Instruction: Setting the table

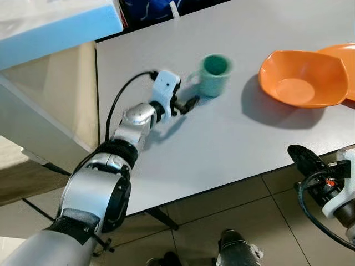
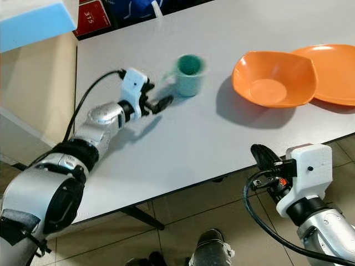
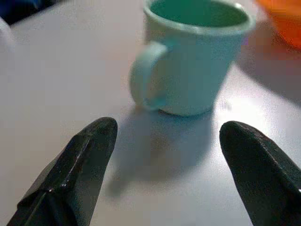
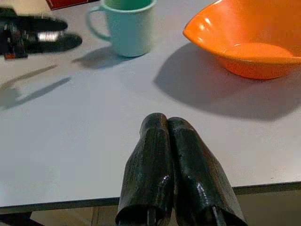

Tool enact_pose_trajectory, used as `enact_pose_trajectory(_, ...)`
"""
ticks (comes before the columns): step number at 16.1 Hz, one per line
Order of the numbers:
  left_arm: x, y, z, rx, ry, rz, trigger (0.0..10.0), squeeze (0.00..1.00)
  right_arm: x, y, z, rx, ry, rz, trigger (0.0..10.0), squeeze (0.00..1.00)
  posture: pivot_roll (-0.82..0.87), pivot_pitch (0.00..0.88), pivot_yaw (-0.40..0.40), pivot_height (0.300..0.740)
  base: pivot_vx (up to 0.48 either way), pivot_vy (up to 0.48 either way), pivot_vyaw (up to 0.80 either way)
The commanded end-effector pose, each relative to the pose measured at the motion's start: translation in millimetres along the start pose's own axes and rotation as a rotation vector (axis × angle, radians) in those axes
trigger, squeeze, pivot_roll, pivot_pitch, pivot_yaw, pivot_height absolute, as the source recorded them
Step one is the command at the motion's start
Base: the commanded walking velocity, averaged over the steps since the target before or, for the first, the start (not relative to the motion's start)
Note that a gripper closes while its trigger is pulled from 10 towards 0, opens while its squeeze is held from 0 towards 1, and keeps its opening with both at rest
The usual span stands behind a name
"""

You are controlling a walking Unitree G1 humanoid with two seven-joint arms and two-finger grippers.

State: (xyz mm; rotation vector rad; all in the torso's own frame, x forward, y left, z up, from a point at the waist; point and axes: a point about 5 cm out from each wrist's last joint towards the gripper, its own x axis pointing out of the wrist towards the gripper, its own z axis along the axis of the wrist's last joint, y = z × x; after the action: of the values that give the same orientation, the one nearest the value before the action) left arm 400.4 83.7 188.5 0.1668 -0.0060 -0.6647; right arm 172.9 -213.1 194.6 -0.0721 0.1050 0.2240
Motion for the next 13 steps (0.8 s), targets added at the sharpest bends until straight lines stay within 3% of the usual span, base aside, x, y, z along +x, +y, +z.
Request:
enact_pose_trajectory(1, -2.2, 8.3, 10.1, 0.009, -0.044, 0.016, 10.0, 0.00, -1.3, 5.6, -1.1, -0.001, 0.010, 0.026, 10.0, 0.00, -0.53, 0.181, 0.231, 0.740, 0.000, 0.000, 0.00)
enact_pose_trajectory(5, -3.7, 19.7, 19.5, 0.003, -0.044, 0.053, 10.0, 0.00, -4.8, 9.2, -4.6, 0.008, 0.027, 0.030, 10.0, 0.00, -0.55, 0.192, 0.241, 0.740, 0.000, 0.000, 0.00)
enact_pose_trajectory(10, 3.0, 12.5, 21.1, 0.014, -0.022, 0.061, 10.0, 0.00, -15.5, 12.7, -6.9, -0.003, 0.046, 0.009, 10.0, 0.00, -0.59, 0.209, 0.252, 0.740, 0.000, 0.000, 0.00)
enact_pose_trajectory(13, 3.5, 8.3, 16.8, 0.006, -0.035, 0.070, 10.0, 0.00, -0.5, 10.1, -14.7, 0.007, 0.027, -0.118, 10.0, 0.00, -0.57, 0.174, 0.254, 0.740, 0.000, 0.000, 0.00)
